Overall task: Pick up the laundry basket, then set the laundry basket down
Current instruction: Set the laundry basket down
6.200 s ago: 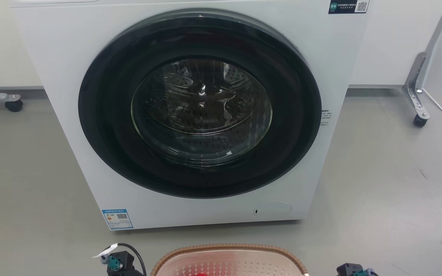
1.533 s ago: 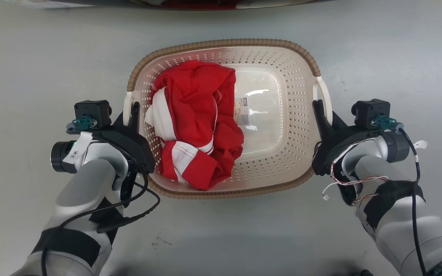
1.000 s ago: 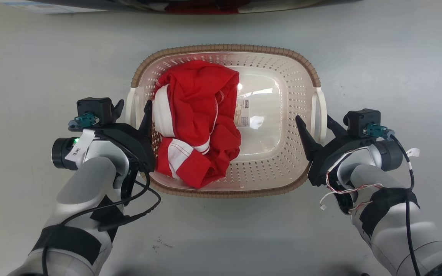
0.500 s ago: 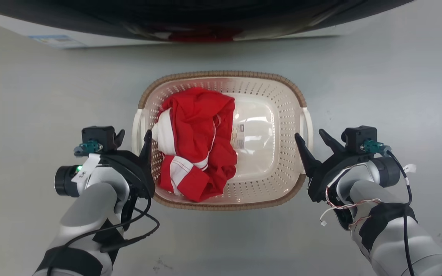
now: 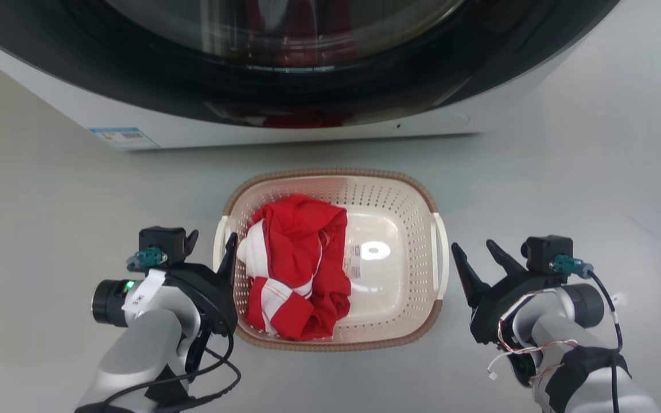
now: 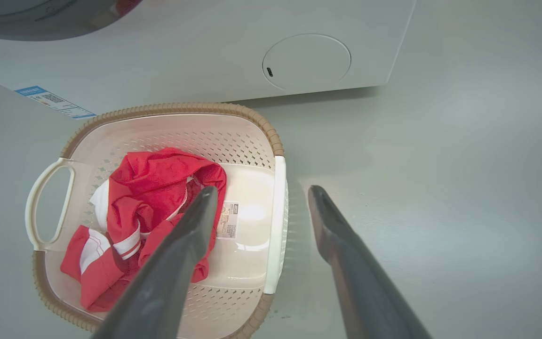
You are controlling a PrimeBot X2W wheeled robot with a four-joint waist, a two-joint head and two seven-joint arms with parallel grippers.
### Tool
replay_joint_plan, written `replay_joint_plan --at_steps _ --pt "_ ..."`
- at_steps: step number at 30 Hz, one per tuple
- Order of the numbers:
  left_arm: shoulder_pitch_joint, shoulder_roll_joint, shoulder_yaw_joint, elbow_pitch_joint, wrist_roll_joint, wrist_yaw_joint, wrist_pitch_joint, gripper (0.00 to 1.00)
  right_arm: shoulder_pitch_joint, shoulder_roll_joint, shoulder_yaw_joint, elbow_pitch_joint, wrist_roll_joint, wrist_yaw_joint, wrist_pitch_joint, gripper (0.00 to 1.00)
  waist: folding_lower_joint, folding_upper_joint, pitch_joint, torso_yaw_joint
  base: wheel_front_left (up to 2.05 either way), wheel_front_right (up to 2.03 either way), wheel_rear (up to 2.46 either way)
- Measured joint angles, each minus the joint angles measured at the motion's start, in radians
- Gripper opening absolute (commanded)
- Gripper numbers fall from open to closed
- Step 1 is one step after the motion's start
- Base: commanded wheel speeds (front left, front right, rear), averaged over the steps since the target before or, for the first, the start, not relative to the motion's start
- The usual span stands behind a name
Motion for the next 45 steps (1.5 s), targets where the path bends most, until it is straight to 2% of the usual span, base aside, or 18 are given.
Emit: replay_joint_plan --at_steps 6,14,18,23,32,40,45 --pt "0.075 0.009 0.014 -0.069 0.002 -0.008 0.0 1.0 0.075 -0.007 -0.033 -0.033 0.004 -0.002 0.0 1.0 0.0 -0.0001 -0.104 -0.002 0.0 0.0 0.0" --pt "0.181 0.037 0.067 -0.184 0.007 -0.005 0.0 1.0 0.158 -0.023 -0.07 -0.098 -0.003 -0.032 0.0 1.0 -0.0001 -0.0001 -0.224 -0.004 0.0 0.0 0.0" --pt "0.241 0.047 0.083 -0.26 0.009 0.017 0.0 1.0 0.208 -0.042 -0.091 -0.146 -0.026 -0.059 0.0 1.0 -0.0002 -0.0001 -0.284 -0.005 0.0 0.0 0.0" --pt "0.333 0.092 0.1 -0.368 0.069 0.074 0.0 1.0 0.255 -0.064 -0.11 -0.224 -0.062 -0.09 0.0 1.0 -0.0002 -0.0001 -0.359 -0.006 0.0 0.0 0.0" --pt "0.512 0.131 0.133 -0.636 0.14 0.151 0.0 1.0 0.367 -0.12 -0.17 -0.408 -0.127 -0.168 0.0 1.0 -0.0002 -0.0002 -0.483 -0.013 0.0 0.0 0.0" --pt "0.637 0.165 0.165 -0.883 0.195 0.181 0.0 1.0 0.465 -0.151 -0.208 -0.591 -0.191 -0.212 0.0 1.0 -0.0001 -0.0002 -0.549 -0.016 0.0 0.0 0.0" --pt "0.686 0.173 0.18 -0.969 0.219 0.195 0.0 1.0 0.526 -0.154 -0.231 -0.678 -0.224 -0.225 0.0 1.0 0.0 -0.0002 -0.559 -0.02 0.0 0.0 0.0"
